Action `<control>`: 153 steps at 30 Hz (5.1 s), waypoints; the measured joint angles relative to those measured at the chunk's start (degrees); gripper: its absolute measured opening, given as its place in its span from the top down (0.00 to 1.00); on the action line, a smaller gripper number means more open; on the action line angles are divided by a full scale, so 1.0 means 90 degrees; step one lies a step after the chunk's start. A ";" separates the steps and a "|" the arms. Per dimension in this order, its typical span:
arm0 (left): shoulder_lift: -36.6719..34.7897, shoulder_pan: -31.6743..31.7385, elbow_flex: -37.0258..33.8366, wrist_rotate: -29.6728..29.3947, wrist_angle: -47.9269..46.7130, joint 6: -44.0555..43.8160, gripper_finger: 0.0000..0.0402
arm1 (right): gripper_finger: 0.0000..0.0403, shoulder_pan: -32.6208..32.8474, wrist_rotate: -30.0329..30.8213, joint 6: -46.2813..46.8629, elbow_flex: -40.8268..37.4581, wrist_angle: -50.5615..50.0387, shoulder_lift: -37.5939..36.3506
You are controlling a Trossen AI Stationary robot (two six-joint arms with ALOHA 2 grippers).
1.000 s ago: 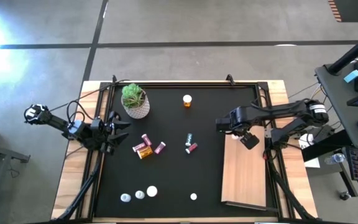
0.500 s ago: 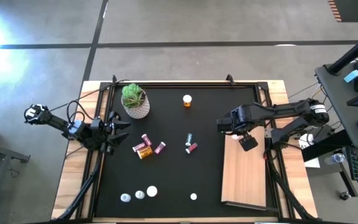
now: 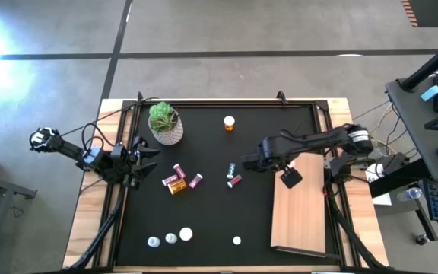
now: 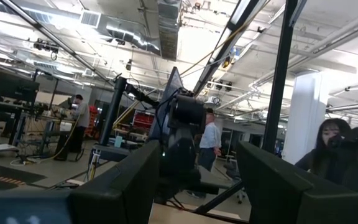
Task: Pick and place medicine bottles onto shelf by color
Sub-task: Put the top white pill bottle on the shelf, then put the bottom blue pill bottle on the shelf
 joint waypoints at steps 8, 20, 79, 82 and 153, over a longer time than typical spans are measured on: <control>0.0000 0.0002 0.0000 0.0000 0.0000 0.0000 0.50 | 0.26 0.0001 0.0001 -0.0107 -0.0010 -0.0022 0.0251; -0.0002 0.0002 0.0000 0.0000 0.0000 0.0000 0.50 | 0.26 0.0023 0.0304 0.0380 -0.0429 -0.0010 0.0331; -0.0002 0.0002 0.0000 0.0000 0.0000 0.0000 0.50 | 0.63 -0.0061 -0.0393 0.2617 -0.2688 -0.0007 -0.0565; -0.0001 0.0002 0.0000 0.0001 0.0000 0.0000 0.50 | 0.63 -0.0181 -0.0393 0.2651 -0.2864 -0.0007 -0.0694; -0.0002 0.0002 0.0000 0.0000 0.0002 0.0000 0.50 | 0.13 0.0300 0.0201 -0.1289 0.0553 0.1351 -0.0680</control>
